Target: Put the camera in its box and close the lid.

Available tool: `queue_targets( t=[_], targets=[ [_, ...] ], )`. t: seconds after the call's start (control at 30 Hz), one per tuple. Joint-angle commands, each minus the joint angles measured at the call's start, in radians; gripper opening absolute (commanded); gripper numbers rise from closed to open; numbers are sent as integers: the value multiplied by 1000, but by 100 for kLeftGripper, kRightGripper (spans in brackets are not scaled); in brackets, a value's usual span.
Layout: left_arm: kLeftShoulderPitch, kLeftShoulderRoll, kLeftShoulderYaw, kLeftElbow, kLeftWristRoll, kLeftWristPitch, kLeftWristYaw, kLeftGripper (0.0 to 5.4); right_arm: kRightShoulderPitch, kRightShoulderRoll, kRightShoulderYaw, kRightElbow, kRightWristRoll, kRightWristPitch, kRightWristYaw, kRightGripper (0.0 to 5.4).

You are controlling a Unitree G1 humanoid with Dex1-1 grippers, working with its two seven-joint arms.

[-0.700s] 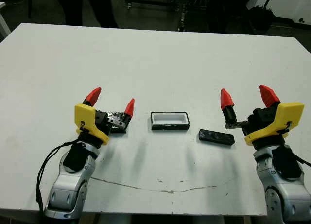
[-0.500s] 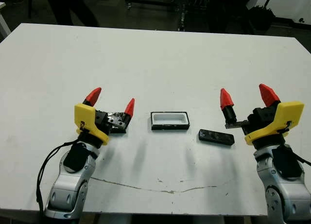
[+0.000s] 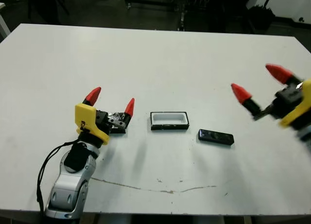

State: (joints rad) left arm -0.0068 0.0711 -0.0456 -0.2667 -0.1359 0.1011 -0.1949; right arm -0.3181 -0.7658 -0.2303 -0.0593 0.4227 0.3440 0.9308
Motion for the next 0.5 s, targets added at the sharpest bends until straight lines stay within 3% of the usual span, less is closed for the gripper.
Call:
queue_targets(
  t=[0.03, 0.2, 0.4, 0.5],
  targets=[
    [2, 3, -3, 10, 11, 6, 6, 540, -135, -97, 110, 170, -27, -9, 219, 538],
    [2, 4, -3, 15, 9, 2, 5, 540, -231, -87, 225, 336, -81, -104, 407, 538],
    [3, 0, -2, 22, 6, -9, 5, 540, -283, -50, 316, 446, -97, -94, 554, 538],
    [3, -1, -1, 27, -2, -11, -2, 540, -308, -18, 349, 513, -112, -123, 618, 538]
  ],
)
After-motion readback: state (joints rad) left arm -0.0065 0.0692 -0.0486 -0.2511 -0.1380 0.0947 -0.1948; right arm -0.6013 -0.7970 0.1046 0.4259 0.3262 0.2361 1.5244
